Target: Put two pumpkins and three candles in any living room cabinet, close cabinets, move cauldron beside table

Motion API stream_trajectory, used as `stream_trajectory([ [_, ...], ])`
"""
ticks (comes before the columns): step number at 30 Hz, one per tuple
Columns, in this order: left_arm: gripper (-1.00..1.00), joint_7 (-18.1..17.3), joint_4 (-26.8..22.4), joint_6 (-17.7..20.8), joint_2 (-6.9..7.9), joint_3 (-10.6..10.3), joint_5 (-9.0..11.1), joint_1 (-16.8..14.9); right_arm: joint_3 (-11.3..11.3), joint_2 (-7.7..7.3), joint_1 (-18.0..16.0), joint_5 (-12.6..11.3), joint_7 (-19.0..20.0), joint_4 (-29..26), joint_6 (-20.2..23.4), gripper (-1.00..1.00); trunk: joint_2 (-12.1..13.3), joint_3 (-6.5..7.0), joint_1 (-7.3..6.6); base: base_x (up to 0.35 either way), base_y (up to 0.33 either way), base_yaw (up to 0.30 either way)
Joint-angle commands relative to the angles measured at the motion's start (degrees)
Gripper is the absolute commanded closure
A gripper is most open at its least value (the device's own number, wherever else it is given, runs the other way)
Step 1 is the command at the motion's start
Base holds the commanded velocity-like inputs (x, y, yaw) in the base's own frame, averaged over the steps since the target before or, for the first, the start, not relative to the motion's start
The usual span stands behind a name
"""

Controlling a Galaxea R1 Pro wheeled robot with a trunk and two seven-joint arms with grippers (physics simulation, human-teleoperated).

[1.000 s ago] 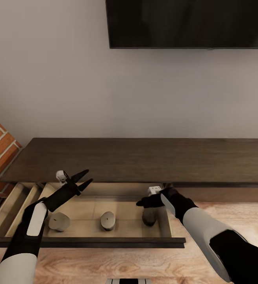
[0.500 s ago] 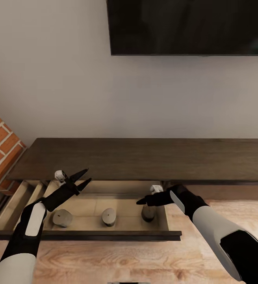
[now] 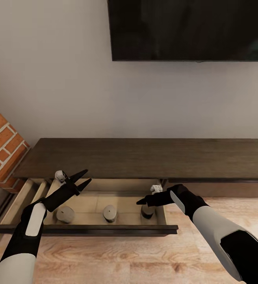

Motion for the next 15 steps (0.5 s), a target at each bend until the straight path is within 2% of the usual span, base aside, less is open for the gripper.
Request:
stream_trajectory([
  [1, -1.0, 0.0, 0.0, 0.0, -0.01, 0.0, 0.0, 0.0, 0.0, 0.0, 0.0, 0.0, 0.0, 0.0, 0.0, -1.0, 0.4, 0.18, -0.22, -0.114, 0.0, 0.0],
  [5, -1.0, 0.0, -0.1, -0.1, -0.03, -0.1, 0.0, 0.0, 0.0, -0.07, 0.0, 0.0, 0.1, -0.1, 0.0, -1.0, 2.0, 0.9, -1.1, -0.255, 0.0, 0.0],
  [9, -1.0, 0.0, 0.1, -0.2, 0.11, 0.1, 0.0, 0.0, -0.1, -0.47, 0.0, 0.0, 0.8, -0.1, 0.0, -1.0, 2.0, 0.9, -1.1, -0.156, 0.0, 0.0],
  [10, -1.0, 0.0, 2.4, -0.1, 0.22, 2.3, 0.1, 0.0, -0.1, -1.52, 0.0, 0.0, 5.1, -0.1, 0.0, -1.0, 2.0, 0.9, -1.1, -0.012, 0.0, 0.0],
  [12, -1.0, -0.1, 3.1, 0.4, 0.3, 3.3, 0.1, 0.2, -0.1, -1.86, 0.0, 0.0, 6.9, 0.0, 0.1, -1.0, 2.0, 0.9, -1.1, -0.006, 0.0, 0.0],
  [15, -1.0, -0.1, 3.4, 0.7, 0.48, 5.0, -0.1, 0.6, -0.1, -1.74, 0.0, 0.0, 7.5, 0.1, 0.0, -1.0, 2.0, 0.9, -1.1, -0.013, 0.0, 0.0],
])
